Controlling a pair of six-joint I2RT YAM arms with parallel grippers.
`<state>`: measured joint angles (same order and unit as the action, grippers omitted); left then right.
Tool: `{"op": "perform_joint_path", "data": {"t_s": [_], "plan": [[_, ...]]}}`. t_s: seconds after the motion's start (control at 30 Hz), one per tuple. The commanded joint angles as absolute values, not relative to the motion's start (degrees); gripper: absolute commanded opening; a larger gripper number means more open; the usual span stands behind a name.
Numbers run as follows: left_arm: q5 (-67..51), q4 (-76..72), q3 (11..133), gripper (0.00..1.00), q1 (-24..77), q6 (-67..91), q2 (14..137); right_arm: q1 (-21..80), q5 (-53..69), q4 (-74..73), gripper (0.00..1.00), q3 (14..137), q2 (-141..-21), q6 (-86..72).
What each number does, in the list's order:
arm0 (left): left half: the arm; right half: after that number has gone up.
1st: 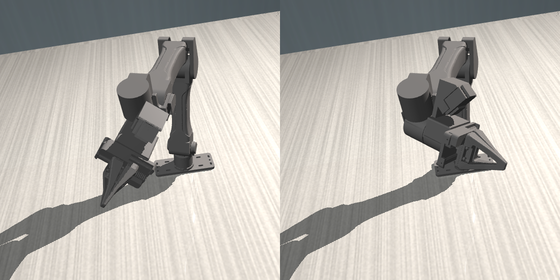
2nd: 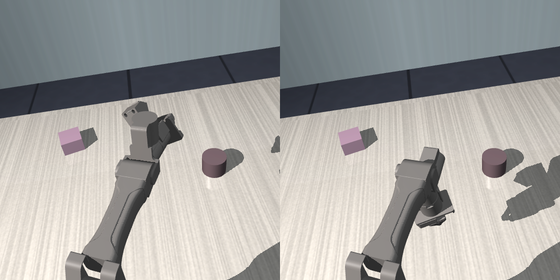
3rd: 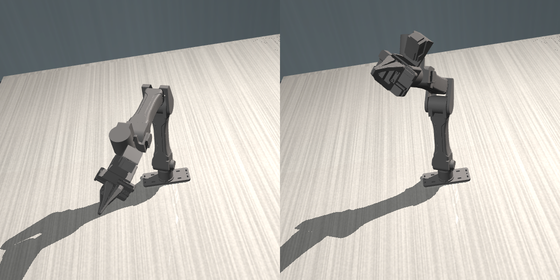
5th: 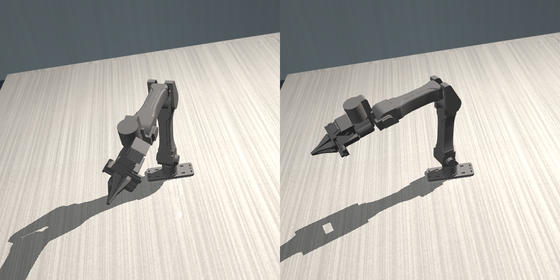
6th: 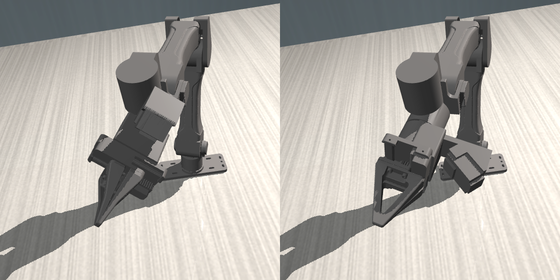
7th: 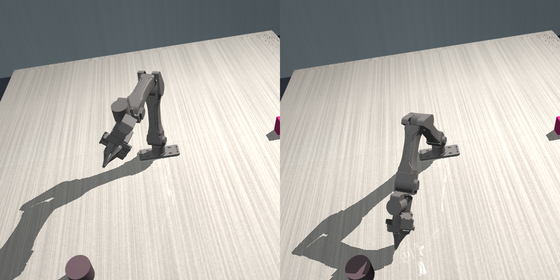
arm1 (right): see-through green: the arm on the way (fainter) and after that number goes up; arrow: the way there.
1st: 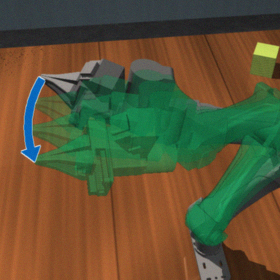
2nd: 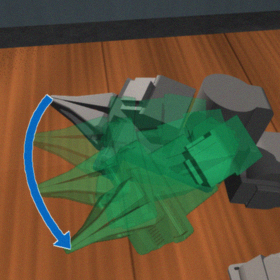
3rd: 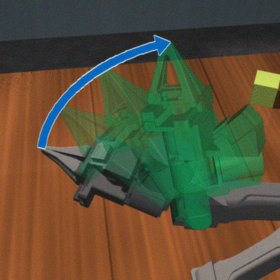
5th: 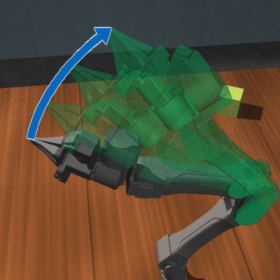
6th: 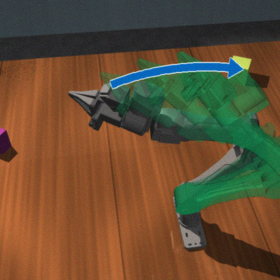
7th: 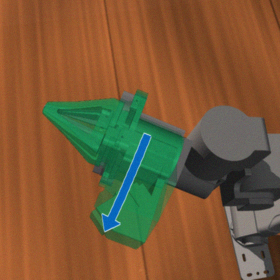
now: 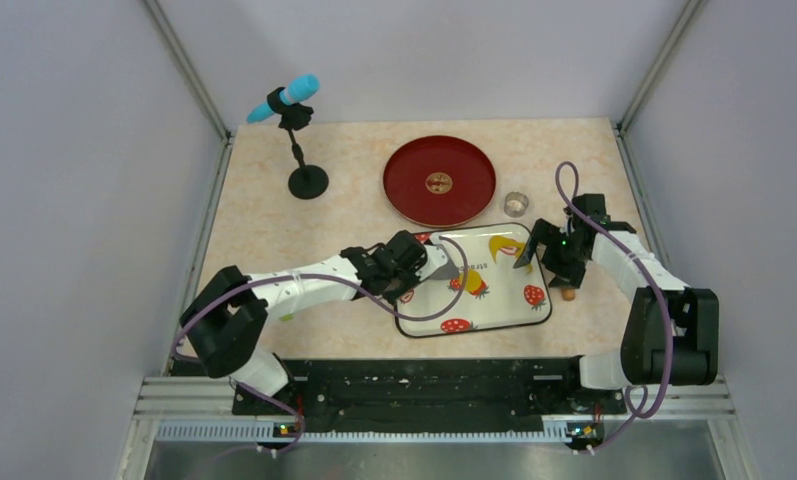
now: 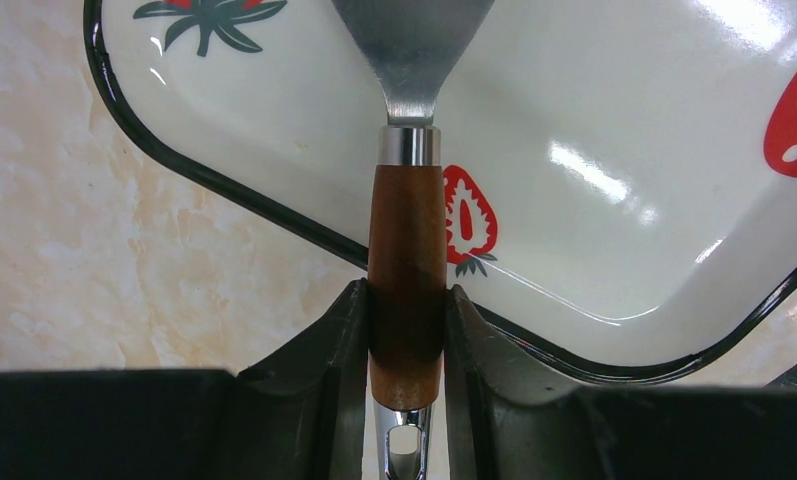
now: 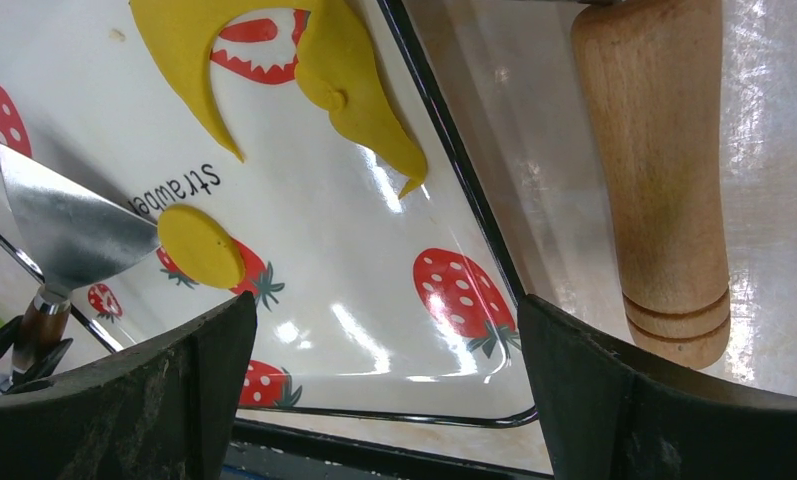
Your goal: Roll out the dumpling wrappers from the dough
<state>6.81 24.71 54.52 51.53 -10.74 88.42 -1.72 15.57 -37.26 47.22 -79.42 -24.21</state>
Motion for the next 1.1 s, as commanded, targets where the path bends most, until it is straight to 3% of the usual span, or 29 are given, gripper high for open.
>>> {"op": "perform_joint_path", "data": {"t_s": [0.0, 1.07], "plan": [[7.2, 24.9, 56.6, 0.0, 52.4, -11.8, 89.2, -2.3, 16.3, -35.8, 0.99, 47.0, -79.5, -24.0], [1.4, 21.0, 52.0, 0.0, 54.4, -10.9, 86.9, -2.3, 17.3, -36.6, 0.99, 47.3, -78.7, -23.6]]}}
